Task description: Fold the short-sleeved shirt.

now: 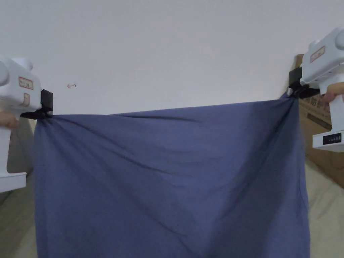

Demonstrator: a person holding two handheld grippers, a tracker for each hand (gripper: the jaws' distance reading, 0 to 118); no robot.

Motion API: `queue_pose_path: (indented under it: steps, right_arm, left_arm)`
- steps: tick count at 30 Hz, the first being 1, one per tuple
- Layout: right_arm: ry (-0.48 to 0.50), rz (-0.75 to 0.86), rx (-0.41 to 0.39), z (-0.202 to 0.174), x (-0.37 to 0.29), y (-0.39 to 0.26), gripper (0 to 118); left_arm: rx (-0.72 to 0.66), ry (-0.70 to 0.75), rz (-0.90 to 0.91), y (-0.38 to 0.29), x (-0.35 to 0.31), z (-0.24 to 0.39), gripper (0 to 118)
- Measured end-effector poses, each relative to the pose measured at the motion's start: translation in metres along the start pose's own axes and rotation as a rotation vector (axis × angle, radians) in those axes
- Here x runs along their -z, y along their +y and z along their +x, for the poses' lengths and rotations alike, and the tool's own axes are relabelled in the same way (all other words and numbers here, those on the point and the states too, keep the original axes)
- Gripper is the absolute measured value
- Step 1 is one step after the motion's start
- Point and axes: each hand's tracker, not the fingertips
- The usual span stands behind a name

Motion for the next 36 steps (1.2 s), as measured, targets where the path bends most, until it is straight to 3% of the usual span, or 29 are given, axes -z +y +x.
queue_pose_path:
  steps: [7, 18, 20, 26, 36]
  right_arm:
    - [0.031, 0.145, 0.086, -0.031, -0.052, 0.067, 2]
    - [0.017, 0.247, 0.024, -0.065, -0.1, 0.095, 2]
    - [-0.011, 0.21, -0.007, -0.063, -0.081, 0.089, 2]
    - [-0.02, 0.051, 0.023, -0.045, 0.006, 0.033, 2]
    - [-0.174, -0.403, 0.021, 0.003, 0.228, -0.151, 2]
  left_arm:
    - [-0.008, 0.036, 0.11, 0.062, -0.011, -0.012, 3]
    - [0.008, 0.076, 0.237, 0.103, -0.026, -0.018, 4]
    - [0.003, 0.078, 0.24, 0.094, -0.015, -0.017, 4]
    - [0.05, 0.095, 0.062, 0.022, 0.071, -0.007, 3]
    - [-0.003, 0.082, -0.39, -0.207, 0.243, 0.024, 3]
